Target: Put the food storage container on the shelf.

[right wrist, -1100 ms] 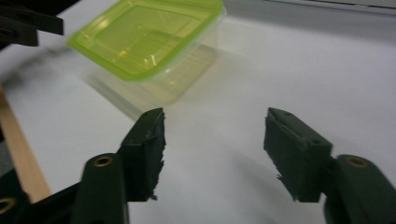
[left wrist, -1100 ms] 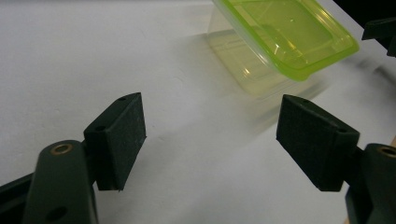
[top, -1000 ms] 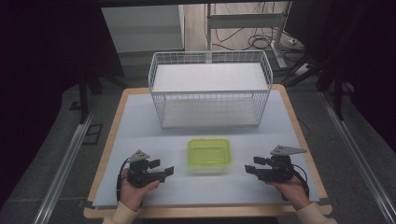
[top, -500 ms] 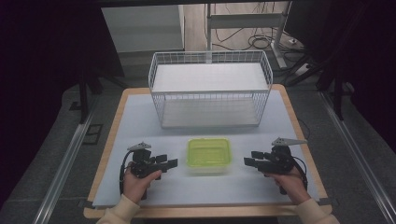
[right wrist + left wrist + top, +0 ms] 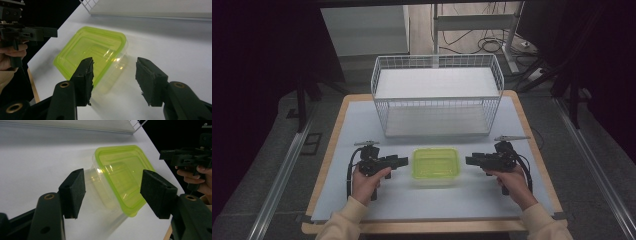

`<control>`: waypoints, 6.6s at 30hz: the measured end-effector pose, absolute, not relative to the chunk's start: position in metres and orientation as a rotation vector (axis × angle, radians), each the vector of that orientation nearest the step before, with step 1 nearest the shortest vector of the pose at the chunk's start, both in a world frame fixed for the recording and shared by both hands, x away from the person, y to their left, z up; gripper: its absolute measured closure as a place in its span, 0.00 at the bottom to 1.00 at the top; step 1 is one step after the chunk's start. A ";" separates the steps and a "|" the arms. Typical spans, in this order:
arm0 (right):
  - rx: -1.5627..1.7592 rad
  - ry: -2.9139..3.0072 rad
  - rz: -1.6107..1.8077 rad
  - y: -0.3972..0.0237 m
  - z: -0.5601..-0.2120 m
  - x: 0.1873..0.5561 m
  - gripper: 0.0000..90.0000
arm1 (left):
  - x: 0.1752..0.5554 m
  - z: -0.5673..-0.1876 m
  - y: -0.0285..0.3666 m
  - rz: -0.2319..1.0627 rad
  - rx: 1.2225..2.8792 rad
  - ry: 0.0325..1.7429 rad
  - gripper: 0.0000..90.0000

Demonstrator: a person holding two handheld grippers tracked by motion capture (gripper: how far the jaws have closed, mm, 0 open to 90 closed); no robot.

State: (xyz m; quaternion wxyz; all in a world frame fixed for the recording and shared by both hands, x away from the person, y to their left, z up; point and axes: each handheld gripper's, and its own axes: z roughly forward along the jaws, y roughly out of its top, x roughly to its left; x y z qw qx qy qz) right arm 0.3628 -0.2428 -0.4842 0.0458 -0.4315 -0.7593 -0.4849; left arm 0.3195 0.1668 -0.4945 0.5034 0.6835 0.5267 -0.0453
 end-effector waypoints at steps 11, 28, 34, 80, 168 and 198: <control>-1.329 -2.324 -1.421 -0.226 -0.485 0.368 0.57 | 0.324 -0.500 0.162 -0.157 1.677 1.265 0.45; -1.340 -2.304 -1.367 -0.220 -0.495 0.370 0.59 | 0.338 -0.515 0.154 -0.269 1.690 1.270 0.50; -1.336 -2.297 -1.356 -0.220 -0.498 0.371 0.61 | 0.339 -0.519 0.152 -0.278 1.700 1.273 0.55; -1.357 -2.099 -1.318 -0.216 -0.507 0.378 0.90 | 0.335 -0.523 0.147 -0.366 1.691 1.241 0.89; -1.220 -2.160 -1.573 -0.215 -0.406 0.364 0.92 | 0.334 -0.436 0.156 -0.223 1.626 1.101 0.90; -1.187 -2.174 -1.658 -0.217 -0.348 0.376 0.93 | 0.351 -0.381 0.154 -0.174 1.616 1.071 0.90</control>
